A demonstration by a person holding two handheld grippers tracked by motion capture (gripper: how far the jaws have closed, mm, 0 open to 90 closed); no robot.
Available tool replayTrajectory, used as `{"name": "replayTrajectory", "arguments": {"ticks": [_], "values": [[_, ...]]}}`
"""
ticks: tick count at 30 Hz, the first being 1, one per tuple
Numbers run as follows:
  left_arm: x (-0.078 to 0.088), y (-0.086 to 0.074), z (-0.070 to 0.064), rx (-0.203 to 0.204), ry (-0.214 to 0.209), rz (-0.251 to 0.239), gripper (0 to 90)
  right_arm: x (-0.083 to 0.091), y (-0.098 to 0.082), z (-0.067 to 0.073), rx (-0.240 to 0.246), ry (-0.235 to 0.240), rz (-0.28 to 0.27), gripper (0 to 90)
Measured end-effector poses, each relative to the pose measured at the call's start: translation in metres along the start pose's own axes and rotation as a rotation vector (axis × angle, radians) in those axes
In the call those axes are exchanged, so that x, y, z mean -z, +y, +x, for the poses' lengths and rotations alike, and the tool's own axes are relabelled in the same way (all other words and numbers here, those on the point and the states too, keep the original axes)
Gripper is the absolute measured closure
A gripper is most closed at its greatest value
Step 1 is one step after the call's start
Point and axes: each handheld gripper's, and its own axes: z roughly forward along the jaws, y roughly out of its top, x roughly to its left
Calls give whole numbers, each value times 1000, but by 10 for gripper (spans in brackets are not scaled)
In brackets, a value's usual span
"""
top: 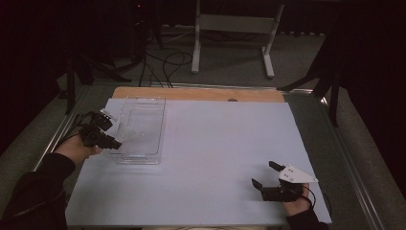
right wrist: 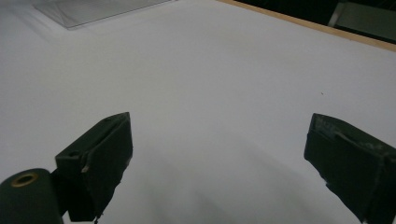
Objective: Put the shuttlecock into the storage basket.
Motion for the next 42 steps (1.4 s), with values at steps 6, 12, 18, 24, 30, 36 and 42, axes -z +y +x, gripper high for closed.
{"name": "replayTrajectory", "arguments": {"ticks": [6,12,18,24,30,36,42], "values": [[-5,1,1,9,-5,22,657,0,0,0,1,-1,0,80],[-6,3,0,-1,-13,50,653,0,0,-1,-1,-1,0,80],[-3,7,1,22,6,50,647,0,0,0,-1,-3,-2,81],[0,8,1,46,4,57,476,1,0,0,-5,-4,-3,81],[3,10,-1,47,12,46,400,1,0,0,-4,-4,-3,80],[6,12,-5,38,14,42,341,1,1,0,-4,-6,-3,81],[9,15,-14,5,5,24,226,1,1,0,-6,-6,-3,81]]}}
